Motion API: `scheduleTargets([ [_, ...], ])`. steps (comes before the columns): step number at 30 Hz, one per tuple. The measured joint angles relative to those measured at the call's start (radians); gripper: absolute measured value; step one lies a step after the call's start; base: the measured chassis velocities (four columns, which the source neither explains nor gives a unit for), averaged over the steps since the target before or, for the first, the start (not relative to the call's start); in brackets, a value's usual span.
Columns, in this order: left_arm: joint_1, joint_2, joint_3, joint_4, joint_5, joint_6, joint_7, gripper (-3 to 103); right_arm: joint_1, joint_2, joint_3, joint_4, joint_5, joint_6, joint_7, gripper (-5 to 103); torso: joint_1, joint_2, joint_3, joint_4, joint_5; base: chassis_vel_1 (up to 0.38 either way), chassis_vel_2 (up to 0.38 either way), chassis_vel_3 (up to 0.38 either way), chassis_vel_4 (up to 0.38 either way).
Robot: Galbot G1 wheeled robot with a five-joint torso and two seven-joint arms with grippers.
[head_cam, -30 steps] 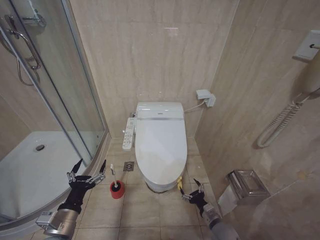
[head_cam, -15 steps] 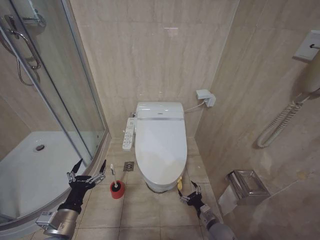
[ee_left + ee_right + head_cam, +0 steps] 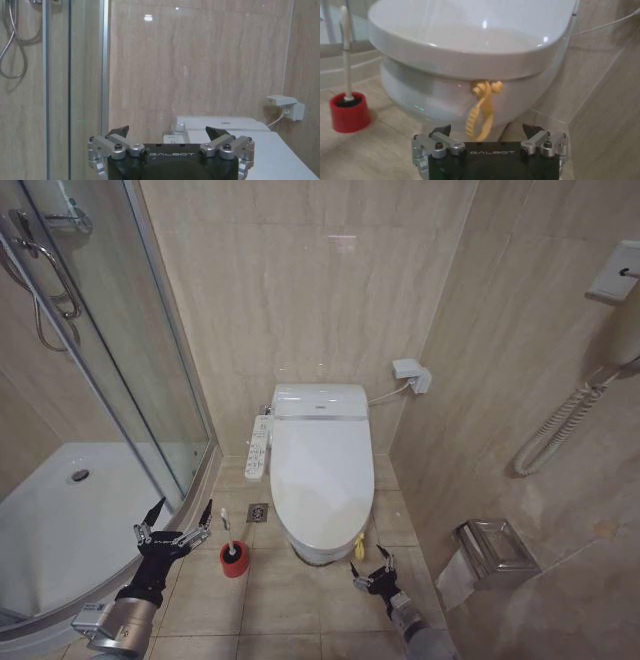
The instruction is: Open the toilet lid, clean the toilet bowl with a toilet brush, close the toilet lid, and flush.
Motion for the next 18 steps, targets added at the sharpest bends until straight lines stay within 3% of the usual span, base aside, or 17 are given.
scheduleTargets([
  [18,0.0,0.0,0.0,0.0,0.0,0.0,0.0,100,0.059,0.037,-0.012,-0.085,-0.012,0.018,0.03,94,0.0,0.0,0.0,0.0,0.0,0.0,0.0,0.0,0.0],
])
